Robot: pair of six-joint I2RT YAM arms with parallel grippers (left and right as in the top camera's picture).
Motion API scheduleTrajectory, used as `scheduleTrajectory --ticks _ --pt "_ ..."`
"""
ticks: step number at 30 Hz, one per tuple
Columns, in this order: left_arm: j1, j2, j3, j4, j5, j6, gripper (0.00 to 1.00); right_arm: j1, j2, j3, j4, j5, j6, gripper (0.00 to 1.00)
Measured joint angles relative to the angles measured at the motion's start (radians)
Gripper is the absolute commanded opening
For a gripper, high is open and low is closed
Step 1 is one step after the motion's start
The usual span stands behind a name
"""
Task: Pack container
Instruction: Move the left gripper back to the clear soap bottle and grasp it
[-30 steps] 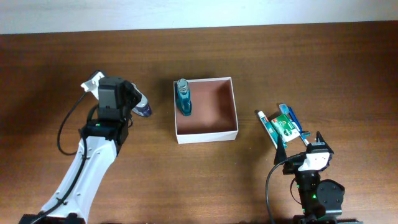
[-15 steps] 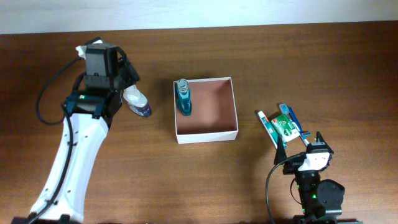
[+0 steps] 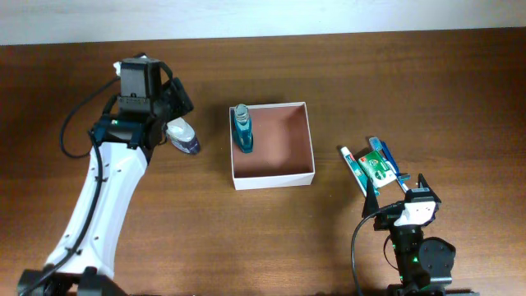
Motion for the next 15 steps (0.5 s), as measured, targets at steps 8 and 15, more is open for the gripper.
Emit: scheduleTrajectory --ticks 8,15 --pt "0.000 0.130 0.000 -0.039 0.017 -0.030 0.65 0.000 0.000 0.000 0.000 0.000 0.000 0.99" --pt "0.000 0.142 0.000 -0.039 0.019 -0.044 0.47 0.000 0.000 0.000 0.000 0.000 0.000 0.99"
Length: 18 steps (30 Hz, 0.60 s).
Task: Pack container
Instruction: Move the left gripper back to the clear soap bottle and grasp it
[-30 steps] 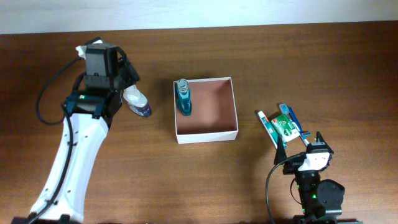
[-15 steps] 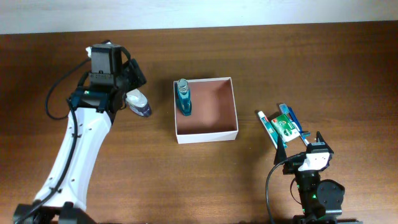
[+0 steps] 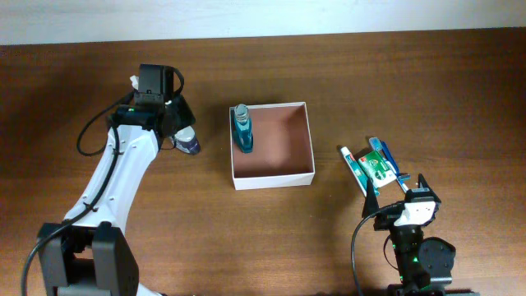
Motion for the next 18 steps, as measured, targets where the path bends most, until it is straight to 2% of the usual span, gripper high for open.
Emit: scheduleTrajectory --ticks 4,18 --pt "0.000 0.000 0.000 0.000 0.001 0.000 0.47 0.000 0.000 0.000 0.000 0.000 0.000 0.99" --pt "0.000 -0.008 0.000 -0.002 -0.002 0.001 0.33 0.000 0.000 0.000 0.000 0.000 0.000 0.98"
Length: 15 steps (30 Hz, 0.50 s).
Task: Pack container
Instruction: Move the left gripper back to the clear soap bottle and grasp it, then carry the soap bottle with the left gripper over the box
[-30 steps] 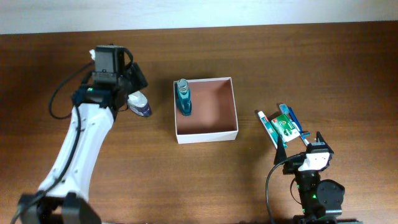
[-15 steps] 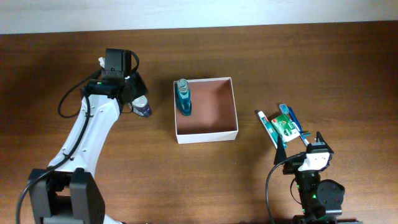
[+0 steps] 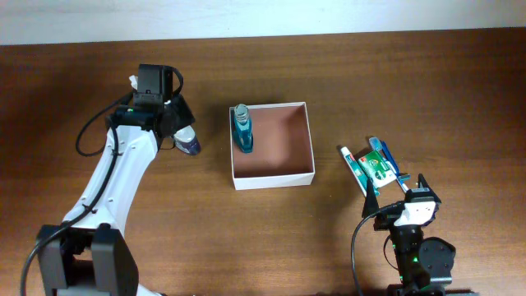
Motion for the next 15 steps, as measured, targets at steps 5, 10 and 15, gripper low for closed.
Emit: scheduleTrajectory --ticks 5,10,15 --pt "0.000 -0.014 0.000 -0.009 0.000 0.000 0.29 0.000 0.000 0.000 0.000 0.000 -0.001 0.99" --pt "0.000 -0.063 0.000 -0.023 0.000 0.000 0.25 0.000 0.000 0.000 0.000 0.000 0.000 0.99" --pt "0.000 -0.102 0.000 -0.035 0.011 0.000 0.25 0.000 0.000 0.000 0.000 0.000 0.000 0.99"
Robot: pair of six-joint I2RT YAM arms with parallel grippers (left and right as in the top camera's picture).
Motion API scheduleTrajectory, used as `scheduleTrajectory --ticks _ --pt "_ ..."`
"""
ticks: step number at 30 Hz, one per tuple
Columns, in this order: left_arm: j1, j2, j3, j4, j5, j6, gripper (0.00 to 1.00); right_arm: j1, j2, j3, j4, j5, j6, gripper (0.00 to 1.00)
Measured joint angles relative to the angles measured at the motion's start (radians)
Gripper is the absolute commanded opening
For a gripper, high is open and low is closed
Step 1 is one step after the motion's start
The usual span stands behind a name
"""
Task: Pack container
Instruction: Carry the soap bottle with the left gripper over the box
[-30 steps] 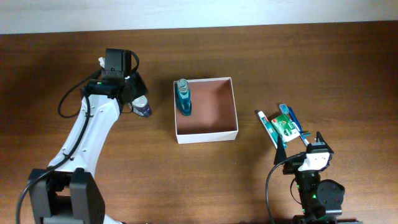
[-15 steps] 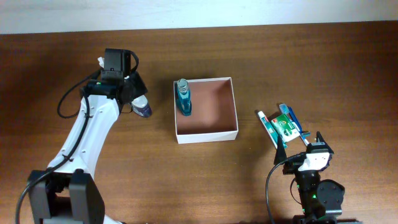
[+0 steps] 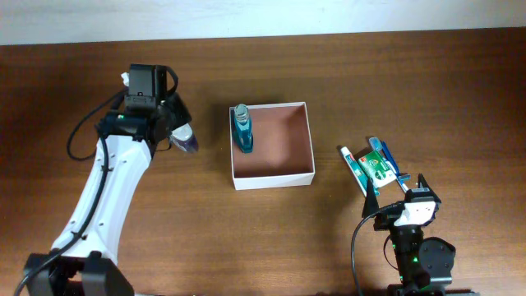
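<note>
The white open box (image 3: 303,141) with a brown floor stands mid-table in the overhead view. A teal bottle (image 3: 242,129) lies inside against its left wall. Left of the box is a small white and purple bottle (image 3: 186,139). My left gripper (image 3: 176,129) is over its white end and looks shut on it, though the wrist hides most of the fingers. At the near right, my right gripper (image 3: 399,194) rests open with nothing in it.
A green and white toothpaste box (image 3: 375,167), a white tube (image 3: 355,169) and a blue toothbrush (image 3: 386,154) lie together right of the box, just beyond the right gripper. The wall edge runs along the far side of the table.
The left arm has shifted a little left and looks higher. The white and purple bottle has moved slightly with it. The right arm is unchanged.
First my left gripper hovered left of the white and purple bottle, which lay in full view. It then came down over the bottle's white end and stayed there. Now the arm stands a bit higher and further left, the bottle still at its fingers.
</note>
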Motion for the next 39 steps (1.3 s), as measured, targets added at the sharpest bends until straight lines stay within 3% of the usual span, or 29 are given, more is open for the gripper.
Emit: scheduleTrajectory --ticks 10,22,39 --pt "-0.080 -0.083 0.000 -0.016 0.053 0.072 0.25 0.000 0.000 0.000 0.000 0.000 0.000 0.99" --pt "-0.189 -0.275 0.000 -0.138 0.069 0.105 0.20 0.000 0.000 0.000 0.000 0.000 0.000 0.99" --pt "-0.336 -0.286 0.000 -0.101 0.119 0.156 0.22 0.000 0.000 0.000 0.000 0.000 0.001 0.98"
